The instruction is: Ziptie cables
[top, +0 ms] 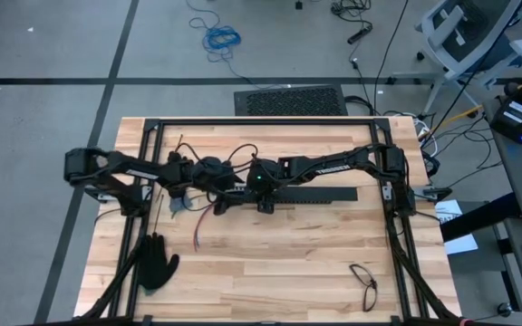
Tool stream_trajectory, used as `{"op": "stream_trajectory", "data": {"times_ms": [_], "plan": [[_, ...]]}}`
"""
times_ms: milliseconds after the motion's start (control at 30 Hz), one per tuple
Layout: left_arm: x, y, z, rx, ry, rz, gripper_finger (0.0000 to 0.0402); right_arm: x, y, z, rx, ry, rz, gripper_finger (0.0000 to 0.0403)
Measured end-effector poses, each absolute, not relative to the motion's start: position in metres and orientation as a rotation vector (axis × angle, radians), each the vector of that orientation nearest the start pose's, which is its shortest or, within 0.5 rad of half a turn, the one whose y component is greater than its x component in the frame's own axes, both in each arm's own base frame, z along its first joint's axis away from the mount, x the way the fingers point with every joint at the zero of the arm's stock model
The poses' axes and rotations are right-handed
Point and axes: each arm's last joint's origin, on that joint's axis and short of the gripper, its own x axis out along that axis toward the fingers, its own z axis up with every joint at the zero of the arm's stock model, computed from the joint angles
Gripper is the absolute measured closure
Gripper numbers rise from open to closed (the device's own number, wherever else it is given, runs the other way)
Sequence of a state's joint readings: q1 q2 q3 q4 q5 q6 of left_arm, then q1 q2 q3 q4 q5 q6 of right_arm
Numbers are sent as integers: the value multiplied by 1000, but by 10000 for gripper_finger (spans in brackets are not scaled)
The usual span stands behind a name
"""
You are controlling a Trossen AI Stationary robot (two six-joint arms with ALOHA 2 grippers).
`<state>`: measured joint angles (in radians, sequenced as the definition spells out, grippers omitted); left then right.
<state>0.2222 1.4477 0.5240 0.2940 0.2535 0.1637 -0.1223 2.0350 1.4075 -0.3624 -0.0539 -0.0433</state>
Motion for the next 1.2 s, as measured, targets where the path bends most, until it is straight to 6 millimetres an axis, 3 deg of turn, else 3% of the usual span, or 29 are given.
{"op": "stream_trajectory", "data": {"times_ms": [300, 567, 1000, 1200], "plan": [[237, 47, 152, 27, 662, -72, 17, 422, -50, 162, 45, 992, -40, 156], [239, 49, 152, 36, 656, -24, 17, 422, -50, 162, 45, 992, -40, 156], [246, 54, 119, -38, 770, -13, 17, 422, -50, 161, 45, 990, -40, 156], [251, 55, 123, -27, 708, -14, 17, 422, -50, 161, 45, 990, -40, 156]]}}
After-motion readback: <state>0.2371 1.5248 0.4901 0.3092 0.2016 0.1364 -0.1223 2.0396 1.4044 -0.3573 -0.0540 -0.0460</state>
